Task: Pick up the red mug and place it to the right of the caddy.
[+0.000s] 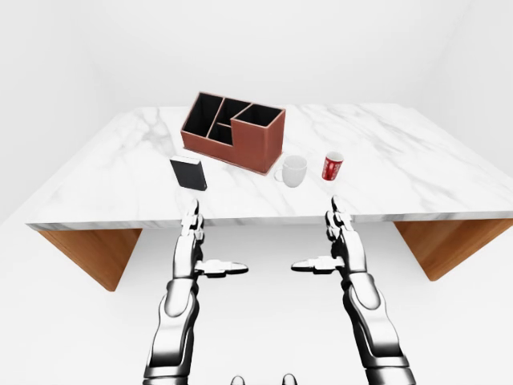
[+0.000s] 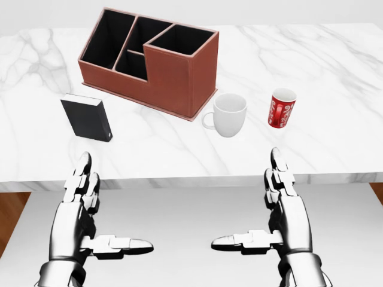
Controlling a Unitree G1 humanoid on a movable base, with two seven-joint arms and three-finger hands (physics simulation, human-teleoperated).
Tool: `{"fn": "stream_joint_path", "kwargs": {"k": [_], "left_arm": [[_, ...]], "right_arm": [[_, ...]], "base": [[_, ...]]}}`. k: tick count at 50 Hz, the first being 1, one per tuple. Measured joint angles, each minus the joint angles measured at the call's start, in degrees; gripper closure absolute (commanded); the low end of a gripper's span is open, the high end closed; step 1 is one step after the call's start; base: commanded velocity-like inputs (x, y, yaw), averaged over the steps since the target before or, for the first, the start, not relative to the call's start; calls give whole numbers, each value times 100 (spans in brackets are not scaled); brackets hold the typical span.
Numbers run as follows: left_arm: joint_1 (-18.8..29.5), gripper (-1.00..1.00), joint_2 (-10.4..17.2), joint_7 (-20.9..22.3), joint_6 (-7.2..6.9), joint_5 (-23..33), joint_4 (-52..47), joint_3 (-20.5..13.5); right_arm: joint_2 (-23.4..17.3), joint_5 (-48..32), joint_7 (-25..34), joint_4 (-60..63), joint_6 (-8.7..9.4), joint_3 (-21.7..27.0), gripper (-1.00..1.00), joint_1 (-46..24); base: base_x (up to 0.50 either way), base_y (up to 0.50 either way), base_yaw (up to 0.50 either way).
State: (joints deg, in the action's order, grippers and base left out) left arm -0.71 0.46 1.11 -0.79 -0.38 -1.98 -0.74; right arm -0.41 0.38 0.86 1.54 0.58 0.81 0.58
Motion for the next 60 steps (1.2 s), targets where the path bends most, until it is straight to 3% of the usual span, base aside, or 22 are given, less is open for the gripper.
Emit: {"fn": "stream_joint_path", "kwargs": {"k": [12,39,60], "left_arm": [[-337,-100,27,196,-421,-23,-1016,-59],[-1322,-100,-32,432,-421,-25,-4103,78],[-1471,-100,-72,503,-421,-111,-4738,-12]], "right_arm": [[-34,50,159,952,405,88,-100,321],[76,183,475,3868,442,242,-100,1257],[120,278,566,4364,442,276,-100,1413]], "base": [[0,0,0],[0,0,0],[3,0,0]]}}
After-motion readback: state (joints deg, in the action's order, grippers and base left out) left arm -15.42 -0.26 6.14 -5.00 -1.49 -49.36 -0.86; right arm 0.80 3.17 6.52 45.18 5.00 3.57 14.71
